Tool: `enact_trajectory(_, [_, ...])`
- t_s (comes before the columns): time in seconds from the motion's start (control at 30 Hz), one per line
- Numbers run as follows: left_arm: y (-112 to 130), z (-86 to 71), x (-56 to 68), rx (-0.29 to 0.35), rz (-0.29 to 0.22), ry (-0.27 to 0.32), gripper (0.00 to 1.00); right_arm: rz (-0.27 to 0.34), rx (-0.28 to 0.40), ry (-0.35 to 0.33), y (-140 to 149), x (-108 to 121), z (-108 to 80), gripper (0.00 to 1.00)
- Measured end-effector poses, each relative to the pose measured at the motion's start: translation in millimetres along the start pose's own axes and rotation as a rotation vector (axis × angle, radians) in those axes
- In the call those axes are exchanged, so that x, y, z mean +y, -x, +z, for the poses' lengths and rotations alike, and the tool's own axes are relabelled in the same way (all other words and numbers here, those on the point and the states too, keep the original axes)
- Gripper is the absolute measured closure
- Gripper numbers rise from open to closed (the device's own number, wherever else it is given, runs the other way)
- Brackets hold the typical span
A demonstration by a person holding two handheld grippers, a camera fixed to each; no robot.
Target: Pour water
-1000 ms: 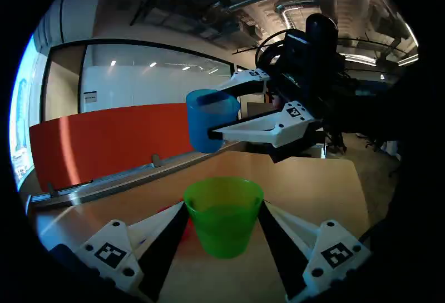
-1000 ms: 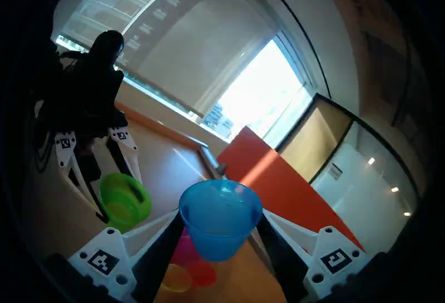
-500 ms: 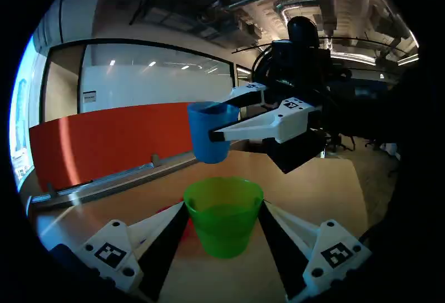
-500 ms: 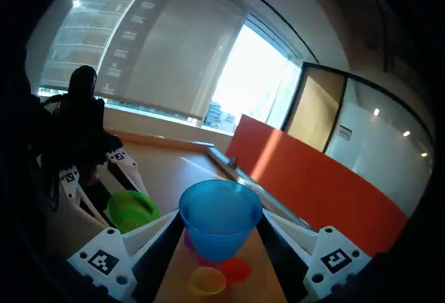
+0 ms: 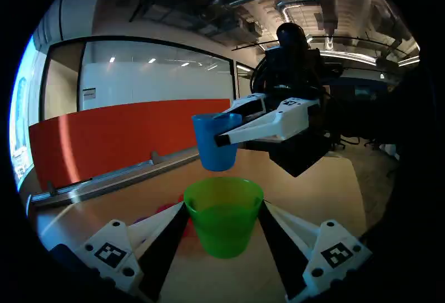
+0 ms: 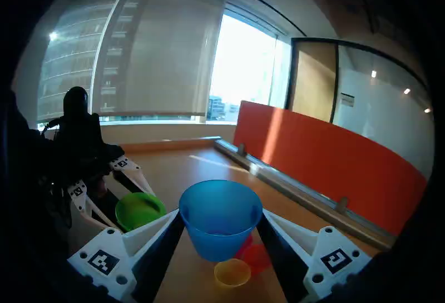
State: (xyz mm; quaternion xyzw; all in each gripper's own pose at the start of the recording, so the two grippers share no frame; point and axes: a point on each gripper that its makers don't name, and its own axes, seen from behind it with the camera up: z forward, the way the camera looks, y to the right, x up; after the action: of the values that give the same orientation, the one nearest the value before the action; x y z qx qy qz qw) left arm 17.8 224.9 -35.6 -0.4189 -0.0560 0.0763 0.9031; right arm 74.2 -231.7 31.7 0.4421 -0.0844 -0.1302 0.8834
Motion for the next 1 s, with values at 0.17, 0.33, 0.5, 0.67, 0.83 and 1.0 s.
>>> enact_trajectory(0.17, [3,-0.3,0.6,-0.014,-0.006,0.005,0.15,0.018,-0.027,-0.008,10,-1,-1.9,0.1])
enact_trajectory(0.33, [6,-0.2,2.0,-0.029,0.001,0.012,0.15,0.013,-0.056,-0.015,20,-2,-4.1,0.1])
enact_trajectory(0.5, [13,0.2,3.7,-0.05,0.009,0.021,0.15,0.007,-0.078,-0.021,30,-3,-5.6,0.1])
enact_trajectory(0.67, [20,2.0,4.1,-0.077,0.018,0.031,0.15,0.006,-0.102,-0.033,41,-6,-5.9,0.1])
enact_trajectory(0.83, [30,4.9,2.9,-0.107,0.024,0.035,0.15,0.001,-0.119,-0.05,51,-10,-5.3,0.1])
enact_trajectory(1.0, [37,6.1,3.3,-0.128,0.026,0.041,0.15,-0.003,-0.141,-0.061,62,-13,-4.3,0.1])
